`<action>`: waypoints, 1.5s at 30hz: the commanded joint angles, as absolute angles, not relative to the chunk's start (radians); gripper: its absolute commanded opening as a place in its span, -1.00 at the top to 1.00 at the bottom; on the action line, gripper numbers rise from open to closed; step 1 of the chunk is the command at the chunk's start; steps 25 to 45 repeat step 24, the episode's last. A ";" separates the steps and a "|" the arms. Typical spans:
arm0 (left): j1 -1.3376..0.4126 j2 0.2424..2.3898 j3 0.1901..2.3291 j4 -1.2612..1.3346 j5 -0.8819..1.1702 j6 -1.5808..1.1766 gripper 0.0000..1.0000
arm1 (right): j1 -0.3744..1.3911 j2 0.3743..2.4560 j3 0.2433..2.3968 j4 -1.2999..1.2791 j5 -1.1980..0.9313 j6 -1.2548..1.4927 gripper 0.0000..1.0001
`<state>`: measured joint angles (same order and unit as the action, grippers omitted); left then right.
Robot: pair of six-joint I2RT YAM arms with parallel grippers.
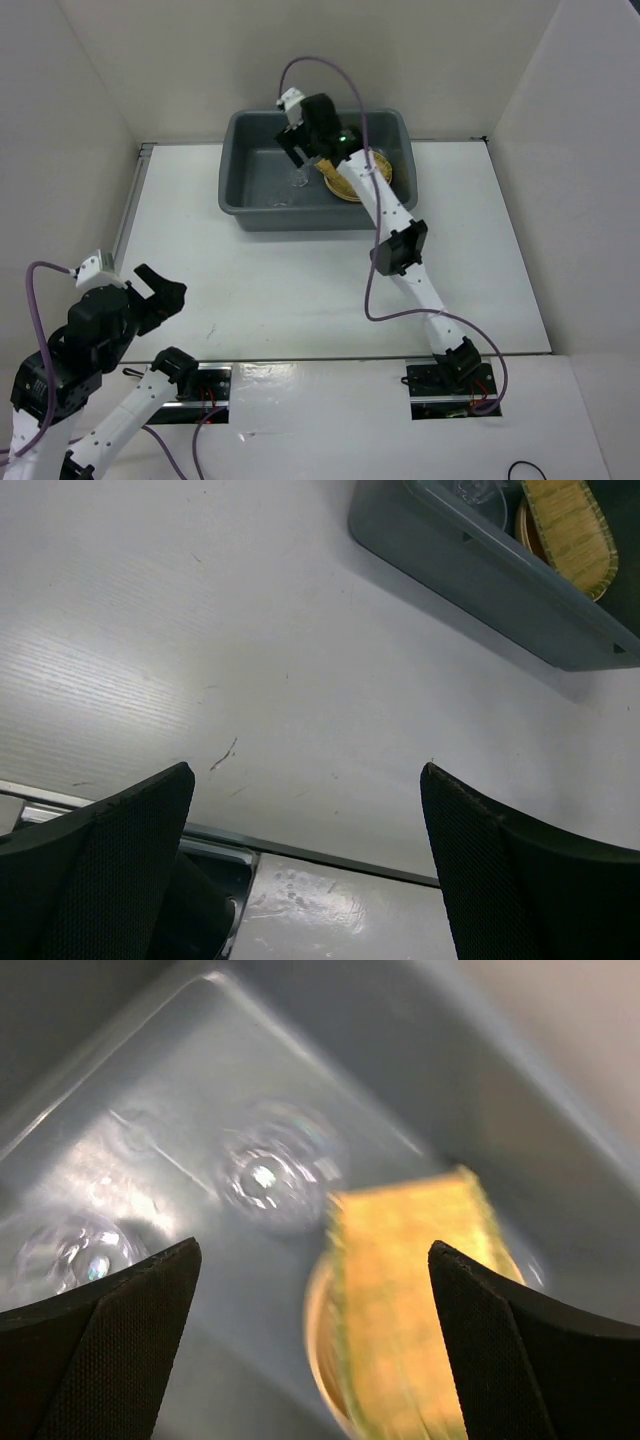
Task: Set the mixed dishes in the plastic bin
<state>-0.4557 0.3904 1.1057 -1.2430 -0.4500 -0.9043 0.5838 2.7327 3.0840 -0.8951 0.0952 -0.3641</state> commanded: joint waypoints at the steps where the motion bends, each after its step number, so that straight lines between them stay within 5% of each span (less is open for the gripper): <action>1: -0.453 0.422 1.115 -1.261 -0.483 -0.948 -1.00 | 0.461 2.488 3.132 -1.100 0.065 -0.195 -0.98; 3: -0.453 0.509 1.115 -1.261 -0.483 -0.934 -1.00 | 0.408 2.445 3.132 -1.287 -0.001 -0.166 -0.98; 9: -0.401 0.767 1.158 -1.187 -0.414 -0.783 -1.00 | 0.252 2.120 2.655 -1.302 -0.035 -0.190 -0.98; 18: -0.345 0.698 1.106 -0.708 -0.439 -0.655 -1.00 | 0.166 1.682 2.180 -1.279 -0.081 -0.190 -0.98; 24: -0.345 0.817 1.097 -0.612 -0.388 -0.574 -1.00 | 0.095 1.478 1.878 -1.193 -0.132 -0.202 -0.98; 45: -0.345 0.817 1.097 -0.612 -0.388 -0.574 -1.00 | 0.095 1.478 1.878 -1.193 -0.132 -0.202 -0.98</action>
